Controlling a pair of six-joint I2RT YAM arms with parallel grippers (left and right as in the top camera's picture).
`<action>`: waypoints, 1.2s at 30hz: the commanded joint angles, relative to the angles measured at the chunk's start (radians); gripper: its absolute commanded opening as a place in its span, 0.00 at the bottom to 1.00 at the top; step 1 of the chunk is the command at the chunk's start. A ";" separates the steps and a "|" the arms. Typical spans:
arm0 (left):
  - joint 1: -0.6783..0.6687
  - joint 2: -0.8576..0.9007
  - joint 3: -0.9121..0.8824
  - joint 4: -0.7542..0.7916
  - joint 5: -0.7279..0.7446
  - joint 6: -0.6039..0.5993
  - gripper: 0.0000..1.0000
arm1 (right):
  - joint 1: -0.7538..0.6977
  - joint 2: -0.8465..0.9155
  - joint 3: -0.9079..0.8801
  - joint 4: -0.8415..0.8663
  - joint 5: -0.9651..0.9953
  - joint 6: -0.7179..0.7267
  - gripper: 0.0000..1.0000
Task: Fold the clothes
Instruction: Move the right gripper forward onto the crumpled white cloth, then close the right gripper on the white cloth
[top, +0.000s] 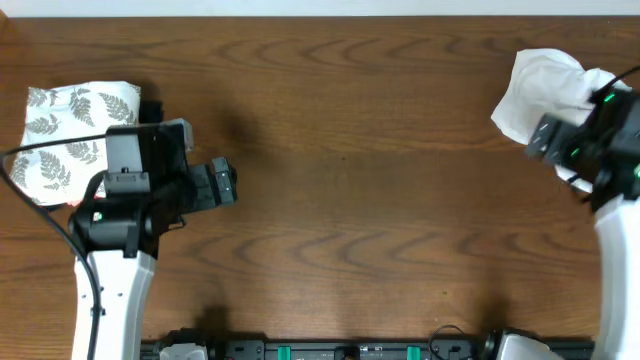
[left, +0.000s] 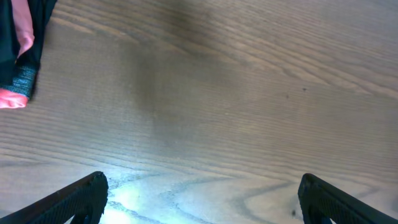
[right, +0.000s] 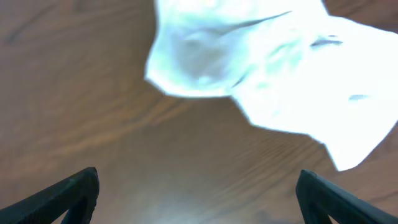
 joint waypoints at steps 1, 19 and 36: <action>0.004 0.006 0.023 -0.010 -0.024 -0.001 0.98 | -0.101 0.118 0.108 -0.006 -0.060 -0.072 0.99; 0.005 0.004 0.022 -0.010 -0.031 0.006 0.98 | -0.391 0.531 0.169 0.170 -0.188 -0.224 0.98; 0.005 0.004 0.022 -0.010 -0.031 0.005 0.98 | -0.386 0.690 0.169 0.288 -0.224 -0.229 0.89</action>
